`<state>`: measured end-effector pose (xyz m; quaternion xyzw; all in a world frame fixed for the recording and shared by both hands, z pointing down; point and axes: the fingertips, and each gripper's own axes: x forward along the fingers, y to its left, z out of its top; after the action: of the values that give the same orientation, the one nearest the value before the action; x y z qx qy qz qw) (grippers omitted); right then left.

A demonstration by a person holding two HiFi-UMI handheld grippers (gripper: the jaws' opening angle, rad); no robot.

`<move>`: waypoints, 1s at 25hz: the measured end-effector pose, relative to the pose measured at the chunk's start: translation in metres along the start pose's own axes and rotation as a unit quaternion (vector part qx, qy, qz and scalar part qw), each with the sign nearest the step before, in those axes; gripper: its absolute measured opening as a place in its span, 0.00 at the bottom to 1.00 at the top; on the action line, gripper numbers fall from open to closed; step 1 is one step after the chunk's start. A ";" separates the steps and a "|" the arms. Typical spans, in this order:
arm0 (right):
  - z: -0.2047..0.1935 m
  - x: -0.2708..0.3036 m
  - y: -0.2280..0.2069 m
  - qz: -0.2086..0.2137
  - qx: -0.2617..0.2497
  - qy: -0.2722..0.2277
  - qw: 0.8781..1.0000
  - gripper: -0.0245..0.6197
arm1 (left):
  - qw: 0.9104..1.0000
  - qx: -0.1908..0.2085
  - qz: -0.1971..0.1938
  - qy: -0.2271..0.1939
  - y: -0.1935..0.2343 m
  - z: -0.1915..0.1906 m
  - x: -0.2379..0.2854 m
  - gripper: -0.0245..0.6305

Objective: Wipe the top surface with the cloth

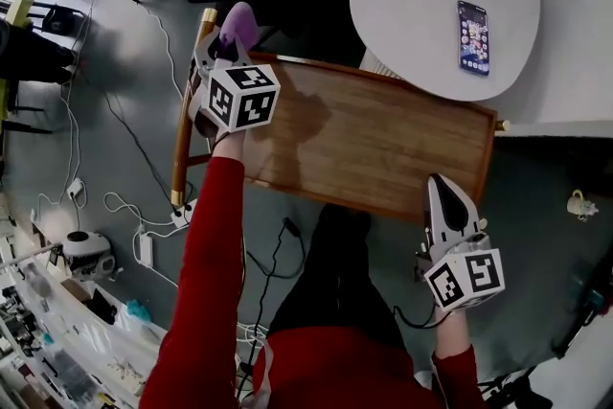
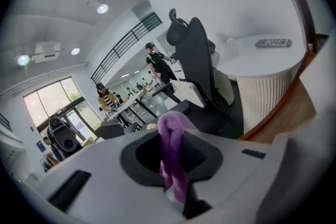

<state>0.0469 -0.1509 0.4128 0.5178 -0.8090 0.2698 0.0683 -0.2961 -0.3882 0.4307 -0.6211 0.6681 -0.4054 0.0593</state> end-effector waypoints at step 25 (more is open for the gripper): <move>-0.034 0.032 0.038 0.114 -0.040 0.062 0.991 0.06 | 0.979 -0.086 -0.019 0.185 -0.062 -0.183 -0.132 0.12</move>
<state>-0.0064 -0.1471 0.4401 0.4011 -0.8670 0.2753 0.1078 -0.3248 -0.1804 0.5341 -0.5507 0.6882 -0.4552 -0.1263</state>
